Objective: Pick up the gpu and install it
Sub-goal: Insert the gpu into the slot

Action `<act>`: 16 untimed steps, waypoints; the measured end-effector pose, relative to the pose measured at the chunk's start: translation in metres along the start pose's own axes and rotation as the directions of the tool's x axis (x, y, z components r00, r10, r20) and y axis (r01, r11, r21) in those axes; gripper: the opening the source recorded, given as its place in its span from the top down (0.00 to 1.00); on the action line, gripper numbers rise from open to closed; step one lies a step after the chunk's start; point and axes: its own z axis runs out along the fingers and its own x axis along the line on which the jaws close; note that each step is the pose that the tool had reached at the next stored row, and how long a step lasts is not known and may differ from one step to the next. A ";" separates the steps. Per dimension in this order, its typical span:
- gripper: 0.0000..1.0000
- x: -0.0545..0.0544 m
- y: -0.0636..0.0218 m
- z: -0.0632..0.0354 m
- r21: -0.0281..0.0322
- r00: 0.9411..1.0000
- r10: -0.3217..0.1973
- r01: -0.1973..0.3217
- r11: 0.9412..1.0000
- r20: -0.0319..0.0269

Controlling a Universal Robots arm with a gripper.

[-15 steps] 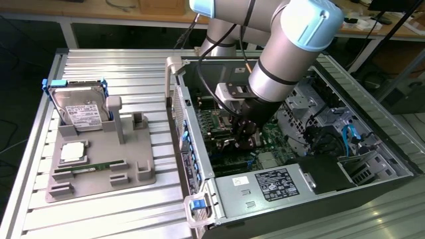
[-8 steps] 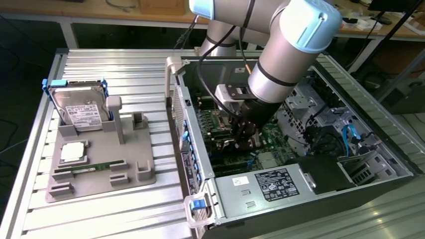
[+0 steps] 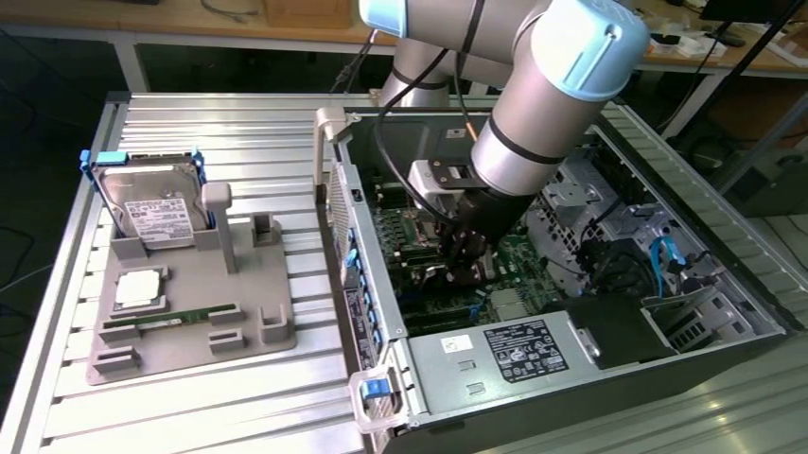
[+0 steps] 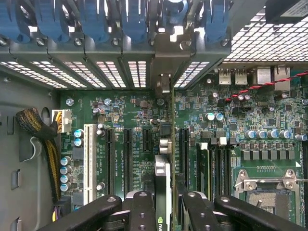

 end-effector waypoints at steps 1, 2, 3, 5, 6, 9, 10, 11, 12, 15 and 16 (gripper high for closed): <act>0.73 0.000 0.0000 0.0000 0.000 1.000 0.000 0.000 1.000 0.000; 0.73 0.000 0.0000 0.0000 0.000 1.000 0.000 0.000 1.000 0.000; 0.72 0.000 -0.0001 0.0010 0.001 1.000 0.000 0.000 1.000 0.003; 0.67 0.000 0.0000 0.0008 0.001 1.000 0.000 0.000 1.000 0.002; 0.67 0.000 0.0001 -0.0002 0.000 1.000 0.000 0.000 1.000 0.000; 0.60 0.000 0.0000 0.0002 0.000 1.000 0.000 0.000 1.000 0.000; 0.60 0.000 0.0000 0.0001 0.000 1.000 0.000 0.000 1.000 0.000; 0.60 0.000 0.0000 0.0000 0.000 1.000 0.000 0.000 1.000 0.000; 0.60 0.000 0.0000 0.0001 0.000 1.000 0.000 0.000 1.000 0.000; 0.60 0.000 0.0001 -0.0004 0.000 1.000 0.000 0.000 1.000 0.000; 0.60 0.000 0.0002 -0.0015 0.000 1.000 0.000 0.000 1.000 0.000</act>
